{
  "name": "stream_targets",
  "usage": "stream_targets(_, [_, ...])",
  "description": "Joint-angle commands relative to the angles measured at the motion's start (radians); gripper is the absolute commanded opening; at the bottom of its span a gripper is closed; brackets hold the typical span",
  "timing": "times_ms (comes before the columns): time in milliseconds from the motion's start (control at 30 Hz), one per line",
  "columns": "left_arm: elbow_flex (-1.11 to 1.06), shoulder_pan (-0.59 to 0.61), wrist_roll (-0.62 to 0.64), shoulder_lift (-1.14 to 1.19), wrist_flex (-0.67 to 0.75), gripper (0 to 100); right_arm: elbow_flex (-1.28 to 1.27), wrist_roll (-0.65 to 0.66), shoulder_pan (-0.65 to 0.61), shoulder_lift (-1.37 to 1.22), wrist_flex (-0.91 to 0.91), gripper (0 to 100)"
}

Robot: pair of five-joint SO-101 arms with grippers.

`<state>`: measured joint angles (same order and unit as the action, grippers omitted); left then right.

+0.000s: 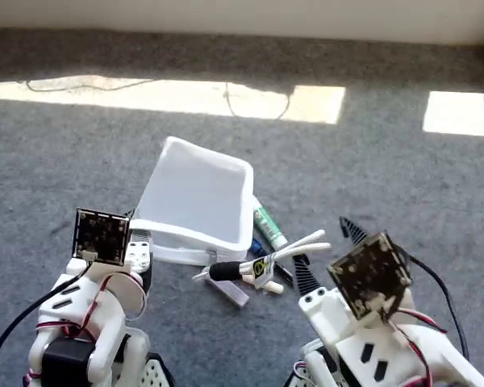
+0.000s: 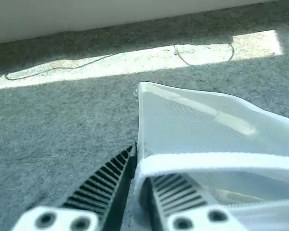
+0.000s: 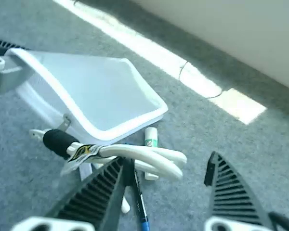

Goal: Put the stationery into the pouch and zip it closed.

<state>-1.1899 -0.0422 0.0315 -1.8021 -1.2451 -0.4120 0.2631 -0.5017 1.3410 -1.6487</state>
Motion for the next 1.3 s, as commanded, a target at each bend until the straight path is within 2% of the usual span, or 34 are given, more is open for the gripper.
stream_targets(0, [0.061,0.015,0.014,-0.001,0.003,1,-0.004,-0.064,-0.097,-0.171,-0.008,23.2])
stream_targets(133, [0.062,0.015,0.014,-0.001,0.003,1,0.001,-0.112,-0.143,-0.315,-0.013,23.2])
stream_targets(333, [0.093,0.016,0.014,0.012,-0.003,1,0.002,-0.132,-0.185,-0.338,-0.044,23.2])
stream_targets(433, [0.142,0.018,0.014,0.096,-0.003,1,0.010,-0.130,-0.185,-0.337,-0.108,23.2])
stream_targets(667, [0.283,0.101,0.014,0.384,-0.003,1,0.056,-0.129,-0.182,-0.278,-0.113,23.2])
stream_targets(833, [0.338,0.101,0.014,0.449,-0.003,1,0.056,-0.133,-0.179,-0.334,-0.113,23.2])
stream_targets(1267, [0.470,0.104,0.064,0.458,-0.095,1,0.056,-0.127,0.133,-0.452,-0.031,23.2])
